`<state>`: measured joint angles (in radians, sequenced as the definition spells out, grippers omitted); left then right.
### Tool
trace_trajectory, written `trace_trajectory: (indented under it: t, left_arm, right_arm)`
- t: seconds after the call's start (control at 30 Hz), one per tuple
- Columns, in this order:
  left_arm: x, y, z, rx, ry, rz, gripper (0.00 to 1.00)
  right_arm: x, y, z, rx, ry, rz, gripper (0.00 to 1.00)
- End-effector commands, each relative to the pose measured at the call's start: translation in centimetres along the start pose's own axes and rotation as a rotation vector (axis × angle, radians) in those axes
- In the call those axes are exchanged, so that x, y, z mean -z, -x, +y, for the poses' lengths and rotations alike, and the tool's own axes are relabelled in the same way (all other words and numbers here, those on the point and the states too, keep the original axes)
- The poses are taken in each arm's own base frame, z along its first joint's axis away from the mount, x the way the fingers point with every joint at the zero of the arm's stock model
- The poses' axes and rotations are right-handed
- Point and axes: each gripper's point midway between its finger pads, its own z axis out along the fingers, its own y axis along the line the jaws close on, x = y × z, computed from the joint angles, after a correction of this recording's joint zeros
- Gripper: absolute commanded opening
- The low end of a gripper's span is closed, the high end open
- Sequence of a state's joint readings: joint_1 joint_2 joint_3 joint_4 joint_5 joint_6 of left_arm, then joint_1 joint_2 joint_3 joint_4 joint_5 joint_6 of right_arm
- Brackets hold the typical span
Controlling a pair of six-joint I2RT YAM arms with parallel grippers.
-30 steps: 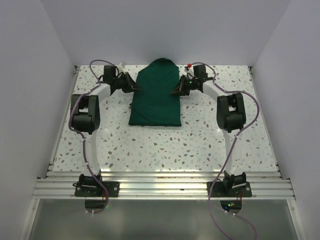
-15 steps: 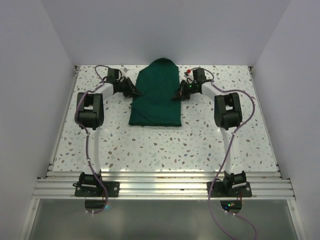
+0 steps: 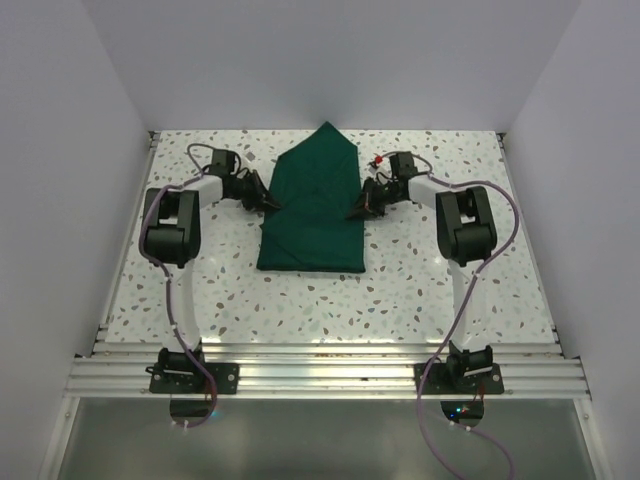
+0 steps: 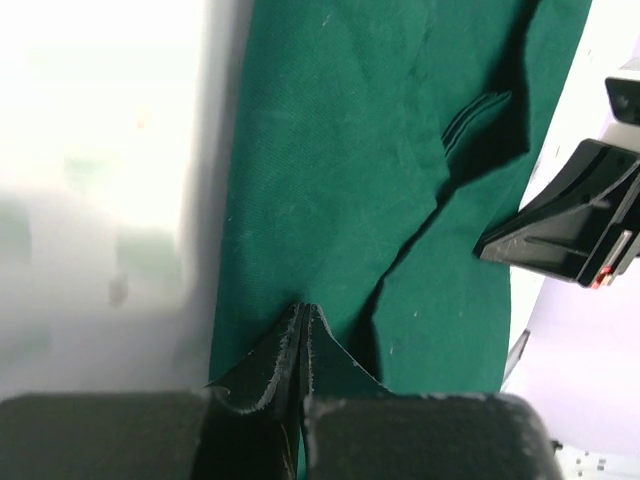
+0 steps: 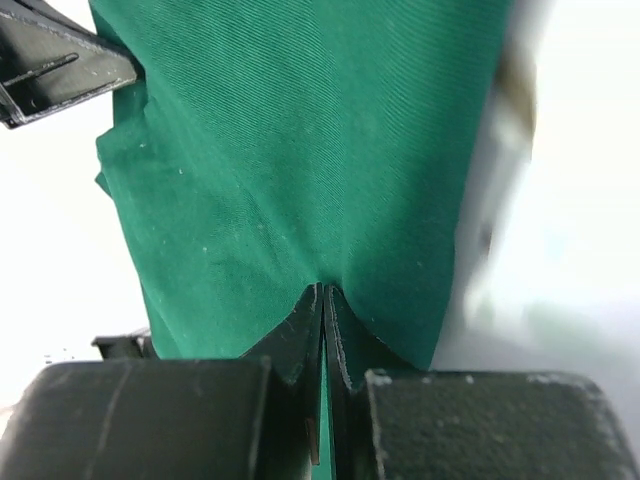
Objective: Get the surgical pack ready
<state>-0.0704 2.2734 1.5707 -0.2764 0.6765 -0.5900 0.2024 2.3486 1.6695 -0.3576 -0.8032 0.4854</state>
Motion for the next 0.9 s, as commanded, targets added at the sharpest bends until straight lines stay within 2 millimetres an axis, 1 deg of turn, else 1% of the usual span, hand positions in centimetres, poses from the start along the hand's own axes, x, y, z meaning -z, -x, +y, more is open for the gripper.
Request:
trace_trajectory:
  t: [0.0, 0.07, 0.1, 0.13, 0.17, 0.23, 0.27, 0.3, 0.33, 0.37, 0.4, 0.43, 0.47, 0.5, 0.53, 0.57, 0.6, 0.63, 0.73, 0.77, 0.8, 0.83, 0.87]
  left_arm:
    - [1.3, -4.8, 4.3, 0.034, 0.146, 0.079, 0.01]
    - [2.0, -5.6, 4.1, 0.031, 0.144, 0.078, 0.01]
    - [2.6, -6.0, 3.7, 0.025, 0.136, 0.07, 0.01]
    - [3.0, -6.0, 3.3, 0.018, 0.128, 0.061, 0.01]
    - [3.5, -5.7, 2.3, 0.012, 0.108, 0.045, 0.01]
    - [3.9, -5.0, 1.1, -0.009, 0.081, 0.018, 0.01]
    - [4.2, -4.5, 0.3, -0.012, 0.063, 0.002, 0.02]
    - [4.3, -3.4, -0.6, -0.033, 0.041, -0.026, 0.02]
    - [4.5, -2.8, -1.2, -0.039, 0.027, -0.039, 0.03]
    - [4.4, -2.4, -1.5, -0.031, 0.016, -0.045, 0.03]
    - [4.4, -1.5, -2.2, -0.044, -0.001, -0.062, 0.04]
    - [4.3, -1.1, -2.5, -0.045, -0.011, -0.067, 0.04]
    - [3.9, -1.0, -2.3, -0.03, -0.011, -0.06, 0.04]
    - [3.9, -0.4, -2.7, -0.036, -0.017, -0.07, 0.04]
    - [3.7, -0.3, -2.6, -0.033, -0.018, -0.069, 0.04]
    - [3.2, -0.3, -2.0, -0.023, -0.006, -0.064, 0.04]
    - [3.0, -0.4, -1.6, -0.01, 0.006, -0.054, 0.04]
    - [2.6, -0.8, -0.8, 0.003, 0.023, -0.037, 0.04]
    - [2.3, -2.2, 0.7, 0.023, 0.059, 0.0, 0.04]
    - [2.4, -2.4, 0.9, 0.014, 0.066, -0.001, 0.04]
    - [2.4, -3.1, 1.5, 0.022, 0.077, 0.01, 0.04]
    - [2.4, -3.4, 1.9, 0.023, 0.085, 0.014, 0.04]
    - [2.4, -3.6, 2.3, 0.019, 0.095, 0.018, 0.04]
  right_arm:
    - [0.8, -3.5, -2.6, -0.027, -0.096, 0.047, 0.02]
    - [1.4, -4.6, -2.4, -0.03, -0.097, 0.054, 0.01]
    - [1.7, -4.8, -2.2, -0.03, -0.1, 0.052, 0.01]
    - [1.9, -4.9, -2.2, -0.025, -0.104, 0.05, 0.02]
    - [2.4, -4.5, -1.4, -0.008, -0.099, 0.035, 0.02]
    - [2.9, -3.9, -0.5, 0.002, -0.086, 0.019, 0.02]
    - [3.2, -3.0, 0.5, 0.022, -0.07, 0.001, 0.02]
    - [3.3, -2.6, 1.1, 0.026, -0.062, -0.004, 0.02]
    - [3.4, -2.2, 1.6, 0.022, -0.054, -0.011, 0.02]
    - [3.7, -1.2, 2.5, 0.037, -0.034, -0.028, 0.02]
    - [3.8, -0.9, 3.0, 0.04, -0.026, -0.032, 0.02]
    - [4.0, -0.1, 3.7, 0.046, -0.017, -0.048, 0.02]
    - [4.1, 0.2, 3.9, 0.045, -0.015, -0.057, 0.02]
    - [4.1, 0.4, 4.1, 0.049, -0.011, -0.062, 0.02]
    - [4.0, 0.5, 3.9, 0.041, -0.013, -0.06, 0.02]
    - [3.9, 0.7, 3.8, 0.039, -0.016, -0.062, 0.02]
    - [3.8, 0.6, 3.4, 0.031, -0.027, -0.059, 0.02]
    - [3.5, 0.5, 2.7, 0.023, -0.039, -0.054, 0.02]
    - [3.3, -0.1, 1.1, 0.016, -0.071, -0.045, 0.02]
    - [3.0, -0.9, 0.2, 0.002, -0.084, -0.028, 0.02]
    - [3.0, -1.2, -0.5, -0.007, -0.093, -0.024, 0.02]
    - [3.0, -1.5, -1.2, -0.004, -0.108, -0.021, 0.02]
    - [2.9, -2.2, -2.0, -0.019, -0.123, -0.009, 0.02]
